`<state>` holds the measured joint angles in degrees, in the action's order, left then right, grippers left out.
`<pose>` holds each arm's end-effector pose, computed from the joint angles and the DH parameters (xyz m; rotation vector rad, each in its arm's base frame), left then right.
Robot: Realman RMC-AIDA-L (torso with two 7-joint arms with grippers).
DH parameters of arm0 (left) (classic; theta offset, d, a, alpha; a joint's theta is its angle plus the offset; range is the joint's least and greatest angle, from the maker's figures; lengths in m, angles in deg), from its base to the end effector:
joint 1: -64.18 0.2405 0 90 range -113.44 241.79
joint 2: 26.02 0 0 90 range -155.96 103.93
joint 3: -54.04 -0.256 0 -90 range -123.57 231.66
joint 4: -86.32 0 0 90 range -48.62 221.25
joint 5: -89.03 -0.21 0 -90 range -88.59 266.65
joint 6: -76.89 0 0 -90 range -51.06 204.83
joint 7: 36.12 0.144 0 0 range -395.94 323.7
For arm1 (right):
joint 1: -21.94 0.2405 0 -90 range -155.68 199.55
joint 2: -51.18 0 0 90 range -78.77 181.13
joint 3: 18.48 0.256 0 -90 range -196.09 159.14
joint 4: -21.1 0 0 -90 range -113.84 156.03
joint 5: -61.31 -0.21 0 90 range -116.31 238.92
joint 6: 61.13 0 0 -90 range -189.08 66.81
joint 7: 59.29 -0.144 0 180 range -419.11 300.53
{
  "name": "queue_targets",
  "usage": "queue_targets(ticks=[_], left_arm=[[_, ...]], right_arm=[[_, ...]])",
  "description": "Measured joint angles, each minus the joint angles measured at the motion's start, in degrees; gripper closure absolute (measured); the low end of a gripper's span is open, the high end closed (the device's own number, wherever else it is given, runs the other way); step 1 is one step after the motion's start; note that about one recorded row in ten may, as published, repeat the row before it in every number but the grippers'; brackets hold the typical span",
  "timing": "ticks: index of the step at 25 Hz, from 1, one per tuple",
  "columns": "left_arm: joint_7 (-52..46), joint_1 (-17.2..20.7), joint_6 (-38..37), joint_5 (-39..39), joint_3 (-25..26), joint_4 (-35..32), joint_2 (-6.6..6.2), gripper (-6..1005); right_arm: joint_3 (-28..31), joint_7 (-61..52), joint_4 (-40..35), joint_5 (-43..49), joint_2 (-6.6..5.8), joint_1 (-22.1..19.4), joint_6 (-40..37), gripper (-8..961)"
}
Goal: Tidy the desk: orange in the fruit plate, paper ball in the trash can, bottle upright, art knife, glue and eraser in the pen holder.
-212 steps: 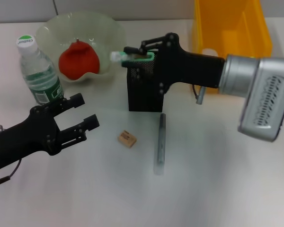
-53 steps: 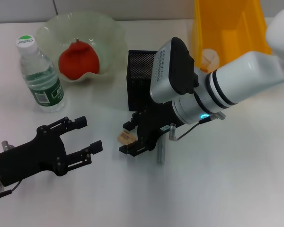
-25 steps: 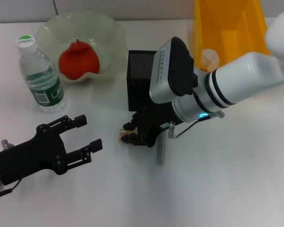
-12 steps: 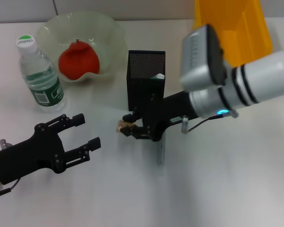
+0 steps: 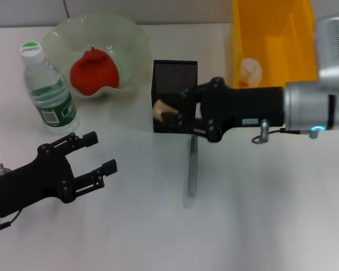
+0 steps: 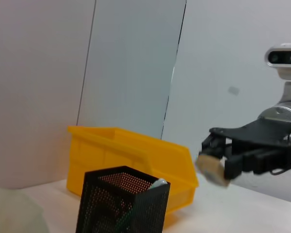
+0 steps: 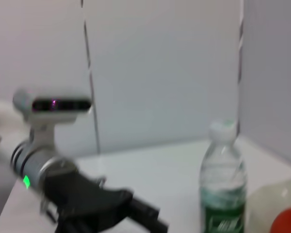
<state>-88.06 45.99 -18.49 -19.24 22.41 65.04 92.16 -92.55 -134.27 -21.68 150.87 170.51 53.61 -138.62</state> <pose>-0.3196 0.2433 -0.0154 -2.5092 -0.5413 -0.9337 0.1799 0.3423 -0.0497 -2.8716 0.2072 0.7597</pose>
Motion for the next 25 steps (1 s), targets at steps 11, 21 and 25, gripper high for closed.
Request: queue_targets(ticks=[11,21,25], left_arm=[[0.60,-1.59,0.16,1.42,1.58,1.61,0.33,228],[0.80,-1.99,0.33,2.20,1.58,2.57,0.37,228],[1.44,-1.92,0.47,2.44,1.58,2.89,0.39,228]], right_arm=[[5.42,6.98,3.44,-7.86,-0.03,-1.86,3.35,699],[4.85,3.39,5.43,-5.11,-0.24,1.91,10.92,675],[4.95,2.83,6.74,-4.08,-0.24,3.21,11.75,666]])
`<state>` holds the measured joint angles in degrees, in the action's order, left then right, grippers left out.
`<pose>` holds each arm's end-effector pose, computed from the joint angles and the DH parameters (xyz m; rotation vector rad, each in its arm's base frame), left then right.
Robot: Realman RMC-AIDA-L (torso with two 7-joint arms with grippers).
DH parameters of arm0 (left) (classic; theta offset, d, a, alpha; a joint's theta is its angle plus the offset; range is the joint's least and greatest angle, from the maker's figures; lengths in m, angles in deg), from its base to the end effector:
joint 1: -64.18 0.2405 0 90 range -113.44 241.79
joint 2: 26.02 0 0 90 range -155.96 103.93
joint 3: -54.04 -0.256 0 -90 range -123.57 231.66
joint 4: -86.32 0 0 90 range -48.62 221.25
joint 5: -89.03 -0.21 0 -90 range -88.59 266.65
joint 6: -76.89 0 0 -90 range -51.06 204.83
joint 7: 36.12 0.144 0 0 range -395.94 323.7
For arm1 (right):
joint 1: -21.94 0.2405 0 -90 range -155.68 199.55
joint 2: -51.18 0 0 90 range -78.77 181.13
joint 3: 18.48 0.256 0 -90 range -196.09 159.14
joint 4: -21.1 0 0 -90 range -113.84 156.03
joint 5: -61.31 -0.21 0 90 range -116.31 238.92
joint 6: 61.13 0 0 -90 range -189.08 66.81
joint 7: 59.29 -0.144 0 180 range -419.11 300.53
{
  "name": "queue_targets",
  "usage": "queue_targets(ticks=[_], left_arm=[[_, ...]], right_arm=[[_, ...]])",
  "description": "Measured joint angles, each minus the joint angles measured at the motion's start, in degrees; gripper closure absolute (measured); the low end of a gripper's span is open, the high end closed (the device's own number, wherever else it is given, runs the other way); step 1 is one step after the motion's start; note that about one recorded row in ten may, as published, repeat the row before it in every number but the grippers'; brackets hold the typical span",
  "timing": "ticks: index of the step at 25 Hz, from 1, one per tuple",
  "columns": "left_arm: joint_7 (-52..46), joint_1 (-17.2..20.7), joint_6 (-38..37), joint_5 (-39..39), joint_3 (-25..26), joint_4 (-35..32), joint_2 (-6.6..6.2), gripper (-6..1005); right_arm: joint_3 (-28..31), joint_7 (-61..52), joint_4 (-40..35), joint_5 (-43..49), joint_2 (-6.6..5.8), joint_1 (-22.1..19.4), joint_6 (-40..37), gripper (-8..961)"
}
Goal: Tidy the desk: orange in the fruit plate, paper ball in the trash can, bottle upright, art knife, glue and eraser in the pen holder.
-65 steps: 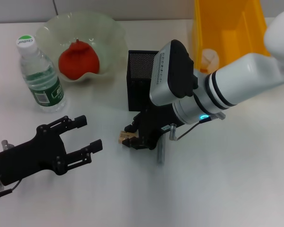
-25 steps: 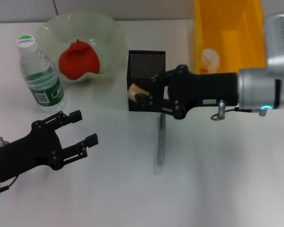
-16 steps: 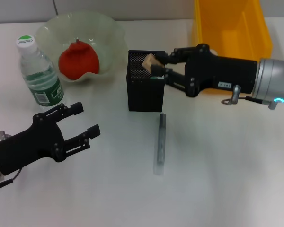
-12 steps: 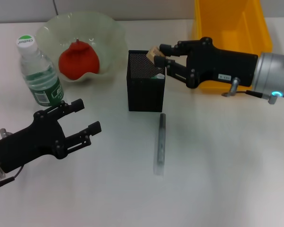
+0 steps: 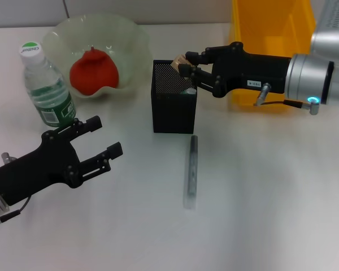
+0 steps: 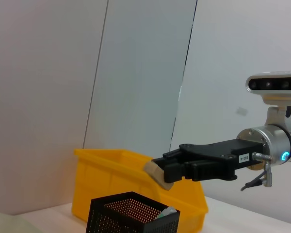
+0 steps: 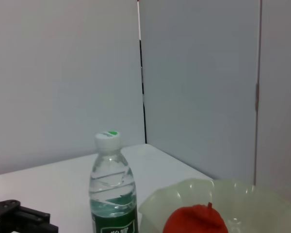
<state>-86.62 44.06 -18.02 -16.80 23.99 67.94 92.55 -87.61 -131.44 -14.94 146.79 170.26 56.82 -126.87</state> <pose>-0.3093 0.2540 -0.0191 -2.4492 -0.5292 -1.0046 0.1944 0.3822 -0.0417 -2.6252 0.3539 0.7217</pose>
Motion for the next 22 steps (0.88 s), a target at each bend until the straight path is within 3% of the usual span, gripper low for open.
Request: queue_targets(ticks=[14,22], left_arm=[[0.14,0.29,0.16,0.15,0.06,0.45,-0.01,228],[0.14,0.26,-0.13,0.19,0.07,0.45,-0.17,228]], right_arm=[[-0.26,-2.19,0.28,2.55,0.05,1.34,1.79,633],[-0.14,-2.30,-2.01,2.49,0.13,0.26,0.82,355]])
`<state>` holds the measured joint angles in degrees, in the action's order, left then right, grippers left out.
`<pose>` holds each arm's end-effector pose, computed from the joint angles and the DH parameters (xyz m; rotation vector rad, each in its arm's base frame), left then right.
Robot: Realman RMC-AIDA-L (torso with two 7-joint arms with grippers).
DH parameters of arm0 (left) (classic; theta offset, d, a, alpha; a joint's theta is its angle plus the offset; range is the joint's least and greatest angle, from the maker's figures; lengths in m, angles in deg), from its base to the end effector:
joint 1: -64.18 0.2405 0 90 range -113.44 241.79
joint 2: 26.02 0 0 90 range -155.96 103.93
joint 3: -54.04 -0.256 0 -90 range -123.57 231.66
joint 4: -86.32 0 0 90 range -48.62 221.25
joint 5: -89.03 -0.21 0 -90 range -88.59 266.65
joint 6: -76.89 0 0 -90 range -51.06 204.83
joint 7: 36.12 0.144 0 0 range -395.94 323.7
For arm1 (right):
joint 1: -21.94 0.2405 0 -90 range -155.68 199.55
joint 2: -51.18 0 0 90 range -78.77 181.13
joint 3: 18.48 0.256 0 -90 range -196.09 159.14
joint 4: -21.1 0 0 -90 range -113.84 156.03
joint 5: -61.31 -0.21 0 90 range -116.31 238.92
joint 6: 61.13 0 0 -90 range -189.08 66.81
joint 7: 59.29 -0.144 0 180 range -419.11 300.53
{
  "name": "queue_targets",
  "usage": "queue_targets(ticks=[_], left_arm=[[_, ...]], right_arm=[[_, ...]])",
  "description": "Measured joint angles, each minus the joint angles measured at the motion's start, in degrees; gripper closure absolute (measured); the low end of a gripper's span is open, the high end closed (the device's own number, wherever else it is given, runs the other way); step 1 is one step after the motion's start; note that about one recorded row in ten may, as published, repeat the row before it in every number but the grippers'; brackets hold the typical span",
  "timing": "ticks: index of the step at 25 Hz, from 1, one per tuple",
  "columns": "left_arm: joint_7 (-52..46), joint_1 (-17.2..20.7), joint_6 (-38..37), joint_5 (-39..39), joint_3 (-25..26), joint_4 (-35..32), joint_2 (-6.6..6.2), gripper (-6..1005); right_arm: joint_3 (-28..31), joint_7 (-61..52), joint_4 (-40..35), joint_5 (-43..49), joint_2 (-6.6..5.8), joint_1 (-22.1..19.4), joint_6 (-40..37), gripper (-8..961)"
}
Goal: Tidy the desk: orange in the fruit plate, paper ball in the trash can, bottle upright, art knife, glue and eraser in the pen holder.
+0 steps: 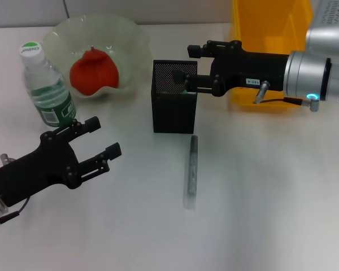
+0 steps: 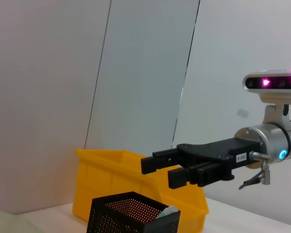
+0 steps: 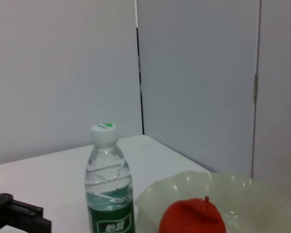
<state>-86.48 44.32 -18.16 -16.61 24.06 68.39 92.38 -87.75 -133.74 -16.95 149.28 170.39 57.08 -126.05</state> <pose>-0.3107 0.2522 -0.0187 -2.4428 -0.5369 -1.0089 0.1901 0.3854 -0.0409 -2.6376 0.3439 0.6842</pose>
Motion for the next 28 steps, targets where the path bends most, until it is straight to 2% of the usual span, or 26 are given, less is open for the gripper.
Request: queue_targets(ticks=[3,7,15,18,19,22,28], left_arm=[[0.00,0.11,-0.19,0.00,-0.26,0.00,-0.09,228],[-0.24,0.16,-0.28,-0.14,-0.42,-0.05,-0.15,228],[-0.81,0.72,-1.02,-0.52,-0.57,-0.34,-0.34,227],[-1.00,0.71,-1.10,-1.18,-0.68,-0.50,-0.44,227],[-1.02,0.72,-1.12,-1.33,-0.69,-0.52,-0.49,227],[-1.02,0.70,-1.23,-1.50,-0.72,-0.57,-0.71,227],[-0.49,0.31,-1.08,-1.63,-2.45,-0.71,-1.07,227]], right_arm=[[0.05,-0.30,-1.23,0.21,-0.15,-0.30,-2.25,259],[0.55,-2.15,-3.79,2.34,-0.72,-0.32,-6.27,260],[2.27,-5.30,-12.43,14.10,-1.17,1.10,-17.58,261],[2.24,-6.07,-13.81,21.94,-1.65,5.00,-22.68,261],[2.24,-6.07,-13.81,21.94,-1.65,5.00,-22.68,261],[1.75,-6.04,-13.88,27.77,-1.80,8.36,-24.41,262],[-0.84,-5.42,-13.94,37.95,-0.39,13.99,-25.71,263]])
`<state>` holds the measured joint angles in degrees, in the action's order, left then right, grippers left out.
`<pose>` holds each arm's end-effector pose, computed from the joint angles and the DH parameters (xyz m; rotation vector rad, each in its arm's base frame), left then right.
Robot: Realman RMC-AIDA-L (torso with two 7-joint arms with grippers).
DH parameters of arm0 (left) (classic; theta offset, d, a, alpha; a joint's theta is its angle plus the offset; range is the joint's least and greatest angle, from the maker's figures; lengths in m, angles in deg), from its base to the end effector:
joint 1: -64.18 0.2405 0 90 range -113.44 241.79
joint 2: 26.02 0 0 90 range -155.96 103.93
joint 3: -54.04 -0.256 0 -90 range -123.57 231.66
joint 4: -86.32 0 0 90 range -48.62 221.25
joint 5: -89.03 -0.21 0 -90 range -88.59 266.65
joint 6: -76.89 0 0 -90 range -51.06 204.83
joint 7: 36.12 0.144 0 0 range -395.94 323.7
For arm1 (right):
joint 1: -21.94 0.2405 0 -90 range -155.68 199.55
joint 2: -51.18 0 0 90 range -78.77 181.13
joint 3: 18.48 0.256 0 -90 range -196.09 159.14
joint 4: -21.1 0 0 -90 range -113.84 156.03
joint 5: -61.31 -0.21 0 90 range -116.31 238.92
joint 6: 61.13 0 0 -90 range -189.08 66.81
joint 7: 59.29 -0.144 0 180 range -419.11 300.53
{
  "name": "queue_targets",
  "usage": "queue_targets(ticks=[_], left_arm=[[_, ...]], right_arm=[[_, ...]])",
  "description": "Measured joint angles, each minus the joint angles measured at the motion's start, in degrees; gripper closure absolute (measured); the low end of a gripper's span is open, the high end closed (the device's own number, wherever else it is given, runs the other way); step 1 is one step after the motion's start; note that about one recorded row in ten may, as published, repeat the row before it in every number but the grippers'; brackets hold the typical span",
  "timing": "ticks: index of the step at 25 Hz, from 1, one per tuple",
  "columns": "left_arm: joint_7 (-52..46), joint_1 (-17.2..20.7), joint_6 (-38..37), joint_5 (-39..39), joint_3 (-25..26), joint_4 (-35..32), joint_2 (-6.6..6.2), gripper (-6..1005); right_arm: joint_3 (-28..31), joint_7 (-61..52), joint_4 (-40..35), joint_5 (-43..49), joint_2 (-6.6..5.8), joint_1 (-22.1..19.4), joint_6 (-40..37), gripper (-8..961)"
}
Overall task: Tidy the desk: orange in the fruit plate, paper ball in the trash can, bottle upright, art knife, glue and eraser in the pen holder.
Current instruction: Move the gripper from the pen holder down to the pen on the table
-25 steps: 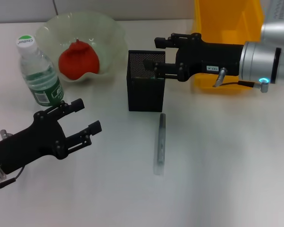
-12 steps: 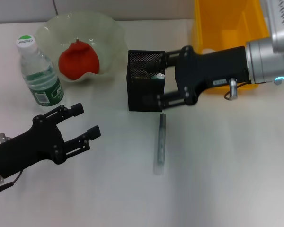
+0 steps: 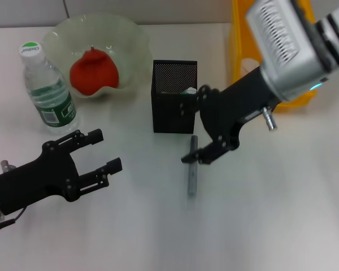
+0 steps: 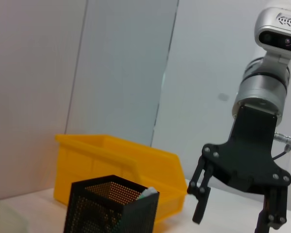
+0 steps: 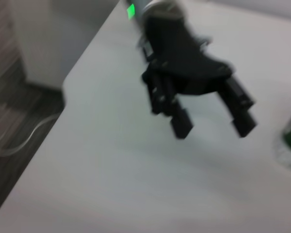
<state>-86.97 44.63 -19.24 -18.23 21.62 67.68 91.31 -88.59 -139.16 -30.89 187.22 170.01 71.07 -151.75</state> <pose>-0.3138 0.2464 -0.0166 -2.5217 -0.5203 -0.9742 0.1261 0.3677 -0.0396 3.0331 0.4595 0.0382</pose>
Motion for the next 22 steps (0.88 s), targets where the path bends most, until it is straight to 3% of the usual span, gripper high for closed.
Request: queue_targets(ticks=[6,8,22], left_arm=[[-0.06,-0.18,0.07,-0.02,-0.66,-0.08,-0.08,227],[-0.49,-0.79,0.12,-0.05,-3.52,-1.12,-0.27,227],[-0.66,-1.11,0.29,-1.24,-5.93,-1.32,0.01,227]], right_arm=[[-8.75,-0.33,0.34,4.01,0.34,3.70,0.89,264],[-11.08,-0.63,0.56,5.48,0.49,4.44,1.84,264],[-25.36,0.71,1.85,8.12,0.79,6.59,6.22,275]])
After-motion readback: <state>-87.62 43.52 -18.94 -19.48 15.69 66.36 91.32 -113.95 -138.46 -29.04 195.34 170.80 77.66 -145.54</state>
